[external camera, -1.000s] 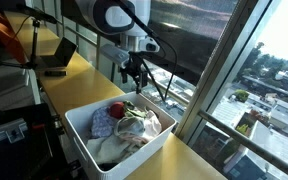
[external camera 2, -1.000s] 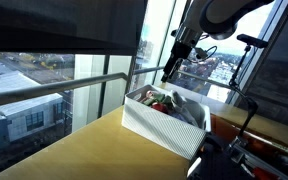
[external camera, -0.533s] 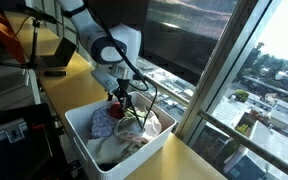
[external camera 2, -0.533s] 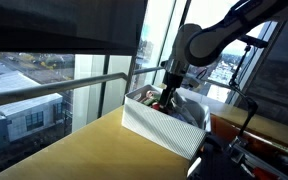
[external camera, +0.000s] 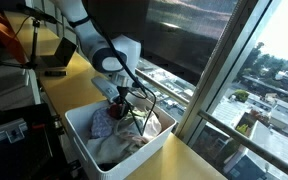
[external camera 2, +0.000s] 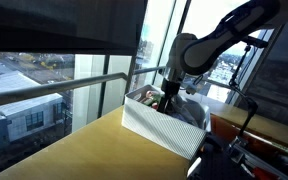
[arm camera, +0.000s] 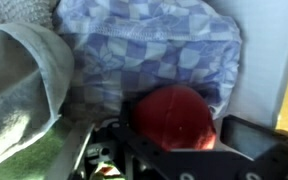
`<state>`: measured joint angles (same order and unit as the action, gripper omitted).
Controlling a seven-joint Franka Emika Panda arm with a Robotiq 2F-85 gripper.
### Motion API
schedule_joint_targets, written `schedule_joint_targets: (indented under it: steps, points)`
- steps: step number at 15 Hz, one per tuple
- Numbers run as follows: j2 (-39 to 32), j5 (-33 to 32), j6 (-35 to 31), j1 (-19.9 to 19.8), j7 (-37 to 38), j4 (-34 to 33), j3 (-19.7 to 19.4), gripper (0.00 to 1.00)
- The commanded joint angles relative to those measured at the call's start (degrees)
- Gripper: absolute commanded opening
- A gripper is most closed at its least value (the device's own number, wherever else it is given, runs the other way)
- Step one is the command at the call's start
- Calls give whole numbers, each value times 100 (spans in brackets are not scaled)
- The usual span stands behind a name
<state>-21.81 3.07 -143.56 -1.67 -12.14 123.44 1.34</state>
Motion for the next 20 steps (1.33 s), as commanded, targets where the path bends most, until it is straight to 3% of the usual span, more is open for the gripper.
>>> schedule_joint_targets:
  steps: [1, 7, 9, 15, 20]
  points:
    - [-127, -36, 21, -96, -137, -170, 58, 58]
    - [153, -55, 254, -253, -282, -202, -1, 12]
    - [301, -90, 329, -281, -280, -153, -29, 1]
    - [1516, -313, 1002, -63, 40, 10, -27, 3]
    - [2463, -754, 1699, 490, 430, -220, 302, 3]
